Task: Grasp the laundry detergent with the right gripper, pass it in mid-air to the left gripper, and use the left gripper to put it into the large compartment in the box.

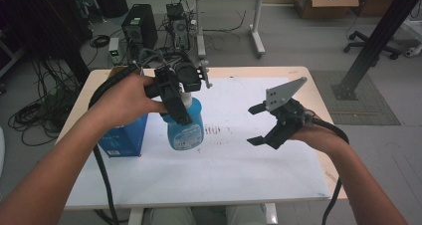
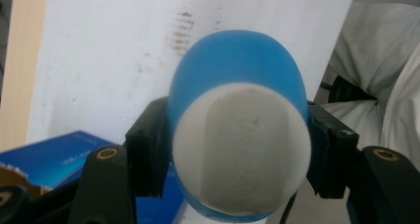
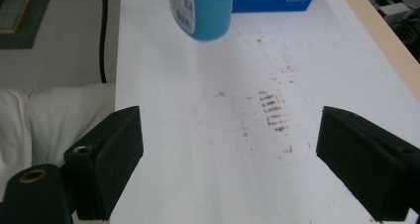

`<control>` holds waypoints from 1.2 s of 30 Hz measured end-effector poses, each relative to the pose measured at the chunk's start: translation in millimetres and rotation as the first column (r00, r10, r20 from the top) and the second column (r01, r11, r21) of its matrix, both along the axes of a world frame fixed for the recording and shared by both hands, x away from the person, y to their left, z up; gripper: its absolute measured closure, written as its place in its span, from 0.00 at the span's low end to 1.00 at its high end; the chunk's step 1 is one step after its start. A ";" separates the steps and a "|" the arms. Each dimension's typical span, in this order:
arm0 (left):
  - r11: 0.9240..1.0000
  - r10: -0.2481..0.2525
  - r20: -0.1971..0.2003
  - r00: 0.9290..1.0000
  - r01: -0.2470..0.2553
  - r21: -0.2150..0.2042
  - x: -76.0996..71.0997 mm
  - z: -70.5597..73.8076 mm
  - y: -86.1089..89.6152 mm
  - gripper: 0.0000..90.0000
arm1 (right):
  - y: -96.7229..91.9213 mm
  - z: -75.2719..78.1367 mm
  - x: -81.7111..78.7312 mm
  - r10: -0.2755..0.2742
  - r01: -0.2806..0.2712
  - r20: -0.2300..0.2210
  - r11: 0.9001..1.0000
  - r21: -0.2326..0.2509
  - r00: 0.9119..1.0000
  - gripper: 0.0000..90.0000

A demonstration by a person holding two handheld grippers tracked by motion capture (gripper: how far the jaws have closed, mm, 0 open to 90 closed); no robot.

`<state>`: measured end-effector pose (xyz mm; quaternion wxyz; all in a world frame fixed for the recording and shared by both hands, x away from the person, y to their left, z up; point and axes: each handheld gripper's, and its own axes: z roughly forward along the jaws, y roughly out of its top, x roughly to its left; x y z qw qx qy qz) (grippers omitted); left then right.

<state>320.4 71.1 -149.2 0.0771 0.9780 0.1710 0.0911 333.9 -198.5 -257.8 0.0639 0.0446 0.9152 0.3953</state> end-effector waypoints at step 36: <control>0.869 0.494 0.058 0.867 -0.491 -0.057 26.5 48.6 26.1 0.42 | -47.3 14.9 -5.9 -0.062 0.061 0.005 0.961 -0.271 0.998 0.11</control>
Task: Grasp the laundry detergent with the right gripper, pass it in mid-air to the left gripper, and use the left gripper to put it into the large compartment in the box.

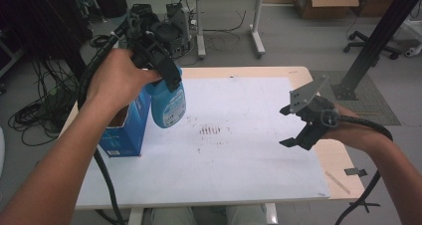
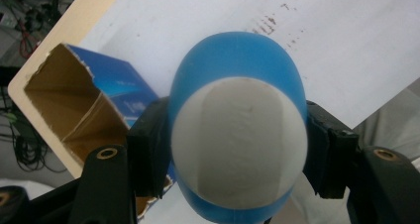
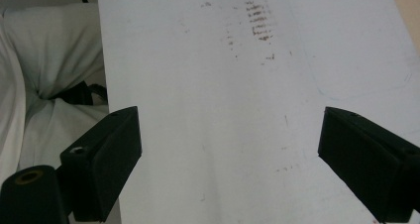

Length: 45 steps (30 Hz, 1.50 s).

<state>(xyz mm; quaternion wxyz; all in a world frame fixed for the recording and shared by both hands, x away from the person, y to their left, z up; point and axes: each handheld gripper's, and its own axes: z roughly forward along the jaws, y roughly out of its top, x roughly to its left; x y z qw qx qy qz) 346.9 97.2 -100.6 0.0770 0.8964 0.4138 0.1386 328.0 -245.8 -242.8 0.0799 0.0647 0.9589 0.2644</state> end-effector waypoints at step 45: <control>0.880 0.472 0.016 0.882 -0.470 -0.067 22.9 52.6 88.6 0.42 | -7.6 2.3 7.6 0.011 -0.017 -0.043 0.988 -0.154 0.999 0.11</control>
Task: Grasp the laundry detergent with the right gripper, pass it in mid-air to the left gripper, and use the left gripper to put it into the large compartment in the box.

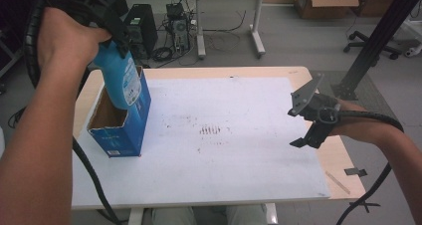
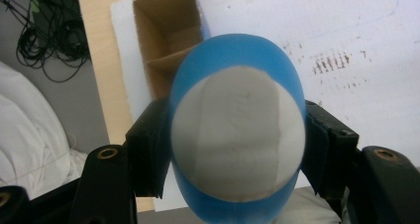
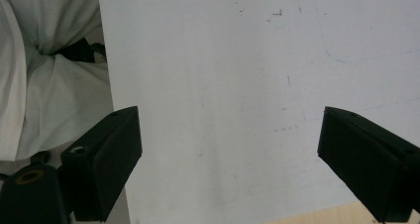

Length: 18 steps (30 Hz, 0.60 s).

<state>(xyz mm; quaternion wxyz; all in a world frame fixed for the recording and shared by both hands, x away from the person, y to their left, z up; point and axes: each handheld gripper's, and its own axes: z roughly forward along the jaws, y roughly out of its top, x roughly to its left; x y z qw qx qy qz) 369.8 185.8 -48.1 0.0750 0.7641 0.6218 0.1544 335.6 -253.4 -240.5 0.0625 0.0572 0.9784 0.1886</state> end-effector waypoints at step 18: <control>0.996 0.086 0.041 0.995 -0.086 0.004 7.4 -16.1 35.3 0.42 | 0.4 -6.5 5.3 -0.015 0.015 -0.015 1.000 0.001 1.000 0.10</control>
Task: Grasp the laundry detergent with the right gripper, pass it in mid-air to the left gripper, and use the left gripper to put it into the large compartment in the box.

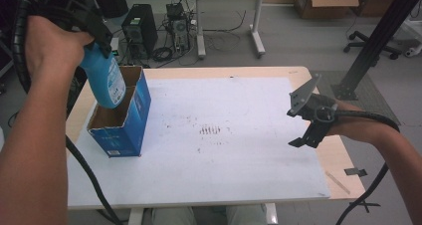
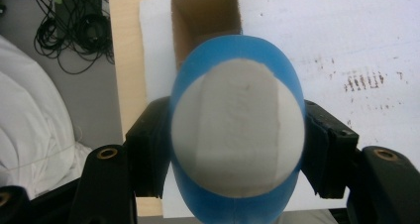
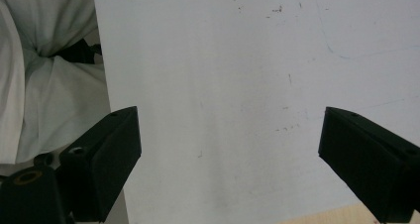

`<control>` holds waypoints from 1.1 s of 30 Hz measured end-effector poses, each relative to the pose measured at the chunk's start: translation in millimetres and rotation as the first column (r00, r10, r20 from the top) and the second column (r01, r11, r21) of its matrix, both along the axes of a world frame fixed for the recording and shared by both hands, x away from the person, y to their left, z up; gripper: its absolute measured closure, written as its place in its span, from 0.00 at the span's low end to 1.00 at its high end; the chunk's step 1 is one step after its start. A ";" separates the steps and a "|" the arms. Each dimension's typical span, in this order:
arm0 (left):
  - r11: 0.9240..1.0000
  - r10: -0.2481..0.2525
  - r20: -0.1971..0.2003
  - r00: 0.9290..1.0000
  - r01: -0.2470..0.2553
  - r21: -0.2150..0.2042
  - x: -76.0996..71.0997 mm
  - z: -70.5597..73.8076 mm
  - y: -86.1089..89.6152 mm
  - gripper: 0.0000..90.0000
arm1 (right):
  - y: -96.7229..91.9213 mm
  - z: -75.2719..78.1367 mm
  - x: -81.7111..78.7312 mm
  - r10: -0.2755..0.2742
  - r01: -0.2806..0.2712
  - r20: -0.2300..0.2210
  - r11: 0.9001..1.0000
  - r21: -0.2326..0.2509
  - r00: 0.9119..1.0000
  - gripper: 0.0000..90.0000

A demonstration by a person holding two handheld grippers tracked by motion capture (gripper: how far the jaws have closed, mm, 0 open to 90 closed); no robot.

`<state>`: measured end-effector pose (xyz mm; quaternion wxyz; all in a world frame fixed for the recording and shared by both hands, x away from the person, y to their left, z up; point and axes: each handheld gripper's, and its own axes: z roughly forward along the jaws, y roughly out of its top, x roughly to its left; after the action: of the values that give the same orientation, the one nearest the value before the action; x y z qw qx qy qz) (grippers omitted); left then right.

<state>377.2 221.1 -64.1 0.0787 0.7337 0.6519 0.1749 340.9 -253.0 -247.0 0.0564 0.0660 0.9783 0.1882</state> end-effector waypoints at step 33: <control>1.000 -0.017 -0.023 1.000 0.017 -0.006 26.3 -114.2 36.8 0.42 | -6.2 -2.3 5.1 -0.053 0.053 -0.012 0.999 -0.004 0.999 0.11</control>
<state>403.5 257.9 -178.3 0.0750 0.7408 0.6471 0.1638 346.1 -259.2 -249.2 0.0558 0.0930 0.9769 0.1842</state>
